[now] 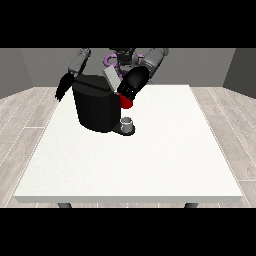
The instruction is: Insert the coffee pod into the coffee machine and close the lid
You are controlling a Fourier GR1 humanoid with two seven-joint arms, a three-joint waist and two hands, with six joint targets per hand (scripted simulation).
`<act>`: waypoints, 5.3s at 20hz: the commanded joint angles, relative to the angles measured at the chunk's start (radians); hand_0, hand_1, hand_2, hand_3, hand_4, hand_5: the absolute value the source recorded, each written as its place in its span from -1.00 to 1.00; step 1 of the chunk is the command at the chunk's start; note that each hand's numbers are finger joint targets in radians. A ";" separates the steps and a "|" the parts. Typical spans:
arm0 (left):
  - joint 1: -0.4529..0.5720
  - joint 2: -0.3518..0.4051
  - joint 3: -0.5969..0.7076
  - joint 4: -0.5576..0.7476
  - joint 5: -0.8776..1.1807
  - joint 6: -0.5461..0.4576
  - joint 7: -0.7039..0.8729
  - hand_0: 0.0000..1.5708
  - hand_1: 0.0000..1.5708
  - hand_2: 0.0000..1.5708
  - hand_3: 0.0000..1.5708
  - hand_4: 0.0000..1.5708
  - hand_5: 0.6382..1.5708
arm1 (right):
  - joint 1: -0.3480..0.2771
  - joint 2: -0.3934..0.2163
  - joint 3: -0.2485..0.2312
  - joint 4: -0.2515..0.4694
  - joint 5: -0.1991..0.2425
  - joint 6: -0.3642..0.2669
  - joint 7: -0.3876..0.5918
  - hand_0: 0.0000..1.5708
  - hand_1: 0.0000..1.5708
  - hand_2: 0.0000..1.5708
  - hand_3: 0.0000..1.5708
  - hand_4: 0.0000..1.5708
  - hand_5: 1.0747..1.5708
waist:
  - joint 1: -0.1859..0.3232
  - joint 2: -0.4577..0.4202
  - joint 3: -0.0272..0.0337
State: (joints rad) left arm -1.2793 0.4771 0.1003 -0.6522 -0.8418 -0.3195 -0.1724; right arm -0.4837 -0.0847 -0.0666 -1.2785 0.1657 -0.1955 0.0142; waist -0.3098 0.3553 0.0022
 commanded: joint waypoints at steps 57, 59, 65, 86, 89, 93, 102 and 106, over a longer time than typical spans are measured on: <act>0.660 -0.451 0.294 0.042 0.403 0.060 -0.198 -1.00 -1.00 -1.00 -1.00 -0.46 1.00 | 0.310 0.033 -0.008 0.010 -0.098 0.112 -0.066 -1.00 -1.00 -1.00 -1.00 -1.00 1.00 | 0.355 -0.626 -0.0035; 0.678 -0.442 0.291 0.025 0.408 0.057 -0.172 -1.00 -1.00 -1.00 -1.00 -0.53 1.00 | 0.299 -0.009 -0.008 0.002 -0.103 0.154 -0.054 -1.00 -1.00 -1.00 -1.00 -1.00 1.00 | 0.378 -0.625 -0.0025; 0.769 -0.463 0.271 -0.037 0.440 0.033 -0.147 -1.00 -1.00 -1.00 -1.00 -0.47 1.00 | 0.249 -0.012 0.061 -0.076 -0.051 0.158 0.018 -1.00 -1.00 -1.00 -1.00 -0.86 1.00 | 0.403 -0.658 -0.0024; 0.912 -0.477 0.036 -0.520 0.679 0.077 0.052 -1.00 -1.00 -1.00 -1.00 -0.59 1.00 | -0.029 -0.092 -0.146 0.195 -0.232 0.201 0.064 -1.00 -1.00 -1.00 -1.00 -0.92 1.00 | 0.504 -0.438 -0.0020; 0.940 -0.435 0.053 -0.562 0.693 0.057 0.022 -1.00 -1.00 -1.00 -1.00 -0.62 1.00 | -0.058 -0.080 -0.100 0.196 -0.210 0.209 0.081 -1.00 -1.00 -1.00 -1.00 -1.00 1.00 | 0.476 -0.410 -0.0022; 0.988 -0.413 0.063 -0.601 0.731 0.027 0.038 -1.00 -1.00 -1.00 -1.00 -0.52 1.00 | -0.103 -0.073 -0.075 0.209 -0.209 0.220 0.129 -1.00 -1.00 -1.00 -1.00 -1.00 1.00 | 0.477 -0.413 -0.0024; 1.044 -0.427 0.026 -0.738 0.727 0.086 0.090 -1.00 -1.00 -1.00 -1.00 -0.53 1.00 | -0.181 -0.054 -0.043 0.254 -0.174 0.203 0.074 -1.00 -1.00 -1.00 -1.00 -0.91 1.00 | 0.469 -0.361 -0.0022; 1.044 -0.372 0.050 -0.771 0.746 0.059 0.085 -1.00 -1.00 -1.00 -1.00 -0.58 1.00 | -0.218 -0.087 -0.081 0.281 -0.189 0.213 0.027 -1.00 -1.00 -1.00 -1.00 -0.84 1.00 | 0.487 -0.315 -0.0021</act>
State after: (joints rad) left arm -0.2472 0.0739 0.1436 -1.3877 -0.1010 -0.2528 -0.0947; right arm -0.6567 -0.1620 -0.1339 -1.0264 -0.0269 0.0315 0.0521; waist 0.1610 0.0073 -0.0017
